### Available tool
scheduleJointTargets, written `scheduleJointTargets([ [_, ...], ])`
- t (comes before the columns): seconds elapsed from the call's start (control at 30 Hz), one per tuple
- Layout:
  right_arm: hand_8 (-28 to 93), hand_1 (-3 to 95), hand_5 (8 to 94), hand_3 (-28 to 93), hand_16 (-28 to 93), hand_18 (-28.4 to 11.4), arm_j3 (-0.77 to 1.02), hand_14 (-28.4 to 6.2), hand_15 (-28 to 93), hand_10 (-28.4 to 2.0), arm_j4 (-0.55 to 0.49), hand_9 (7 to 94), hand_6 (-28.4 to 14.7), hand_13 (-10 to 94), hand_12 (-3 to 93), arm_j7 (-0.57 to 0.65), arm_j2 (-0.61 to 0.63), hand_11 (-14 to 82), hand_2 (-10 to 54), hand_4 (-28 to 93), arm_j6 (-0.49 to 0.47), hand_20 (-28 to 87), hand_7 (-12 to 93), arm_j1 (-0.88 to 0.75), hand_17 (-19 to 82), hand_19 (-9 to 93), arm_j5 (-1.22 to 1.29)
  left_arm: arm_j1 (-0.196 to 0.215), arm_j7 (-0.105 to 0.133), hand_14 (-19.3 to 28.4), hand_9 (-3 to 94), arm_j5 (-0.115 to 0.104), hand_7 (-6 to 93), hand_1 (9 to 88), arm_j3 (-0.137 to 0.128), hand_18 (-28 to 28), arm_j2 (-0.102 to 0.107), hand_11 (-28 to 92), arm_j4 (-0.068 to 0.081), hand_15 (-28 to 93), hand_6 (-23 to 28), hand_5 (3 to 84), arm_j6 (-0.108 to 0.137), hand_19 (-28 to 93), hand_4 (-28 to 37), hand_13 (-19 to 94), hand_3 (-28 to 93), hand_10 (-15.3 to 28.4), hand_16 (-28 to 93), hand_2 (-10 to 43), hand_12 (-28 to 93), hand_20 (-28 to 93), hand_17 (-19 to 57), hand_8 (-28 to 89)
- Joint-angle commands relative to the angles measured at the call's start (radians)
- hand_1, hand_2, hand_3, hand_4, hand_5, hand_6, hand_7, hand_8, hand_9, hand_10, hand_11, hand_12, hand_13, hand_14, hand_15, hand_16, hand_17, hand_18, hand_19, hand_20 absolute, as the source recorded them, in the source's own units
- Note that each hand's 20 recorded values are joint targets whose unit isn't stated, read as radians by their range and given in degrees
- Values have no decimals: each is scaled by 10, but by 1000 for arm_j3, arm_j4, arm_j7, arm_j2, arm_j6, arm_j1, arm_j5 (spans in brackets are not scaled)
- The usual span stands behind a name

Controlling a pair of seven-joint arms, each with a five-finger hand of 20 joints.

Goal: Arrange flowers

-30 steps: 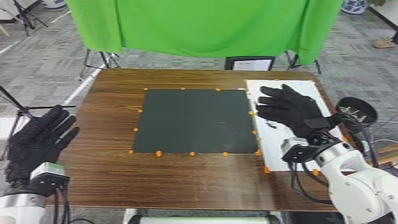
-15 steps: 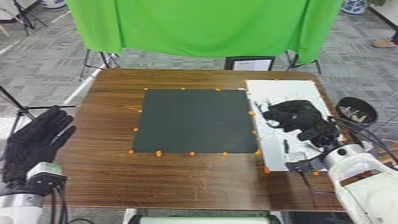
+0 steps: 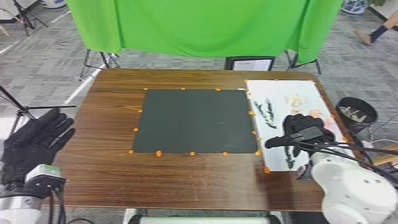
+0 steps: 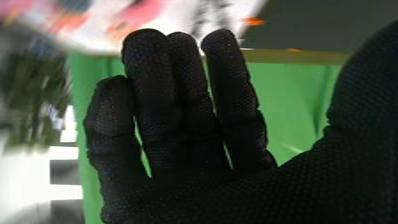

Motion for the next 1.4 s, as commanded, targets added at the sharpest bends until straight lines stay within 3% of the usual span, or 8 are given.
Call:
scheduleJointTargets([
  [0.03,-93,192,623,539,272,-263,-10,-185,612,-198,0,655,-58,591,297,128,-2,378,-95,-268,-144,382,356,35,318,860,11,16,-4,148,434,-7,136,295,13,162,-4,204,-5,309,88,510,10,419,-243,306,749,148,-91,139,106,88,-51,-77],
  [0.37,-83,209,725,497,282,-264,-15,-177,594,-186,36,753,-47,658,294,122,-23,323,-81,-242,-193,369,273,33,344,879,86,24,-3,150,436,-8,138,294,9,163,-4,206,-6,311,90,513,15,418,-248,307,746,150,-92,143,108,89,-51,-77],
  [0.47,-77,207,740,499,286,-255,-26,-176,591,-186,52,762,-46,667,293,142,-30,317,-74,-239,-216,367,258,50,357,880,125,15,-26,150,436,-8,138,293,10,163,-11,207,-11,312,90,512,29,418,-249,307,745,150,-91,145,107,89,-51,-77],
  [0.53,-72,196,744,535,289,-255,-36,-174,588,-185,61,765,-47,670,295,172,-32,315,-68,-235,-240,367,253,60,360,878,144,6,-24,153,440,-22,139,297,17,162,-11,215,-5,320,91,514,11,419,-253,312,741,148,-89,152,111,90,-51,-77],
  [0.9,-81,207,749,533,285,-254,-12,-177,576,-187,95,763,-51,669,288,223,-67,299,-47,-241,-326,359,212,66,363,876,286,2,-36,157,447,-14,143,298,18,163,-18,221,-1,340,91,518,9,424,-256,320,734,153,-91,165,115,89,-50,-78],
  [1.13,-102,344,780,563,255,-245,-55,-154,499,-166,164,812,-32,697,234,243,-115,210,-85,-271,-218,329,139,56,356,842,284,-24,-56,158,446,-31,143,298,49,163,-20,222,11,340,92,518,-4,424,-256,319,734,152,-92,165,115,88,-51,-78],
  [1.3,-107,402,797,680,261,-242,-55,-139,474,-154,173,831,-21,715,229,251,-155,199,-95,-275,-205,310,154,42,361,841,322,-23,-55,158,446,-34,141,299,45,162,-17,220,10,341,93,518,-6,425,-256,318,733,153,-92,166,113,88,-51,-79],
  [1.4,29,467,799,657,266,-242,-50,-138,479,-148,168,830,-29,716,236,244,-171,215,-95,-259,-190,311,175,38,362,842,350,-24,-52,159,446,-43,135,298,48,162,-18,214,10,341,92,516,-9,425,-256,318,734,151,-92,166,108,88,-51,-81],
])
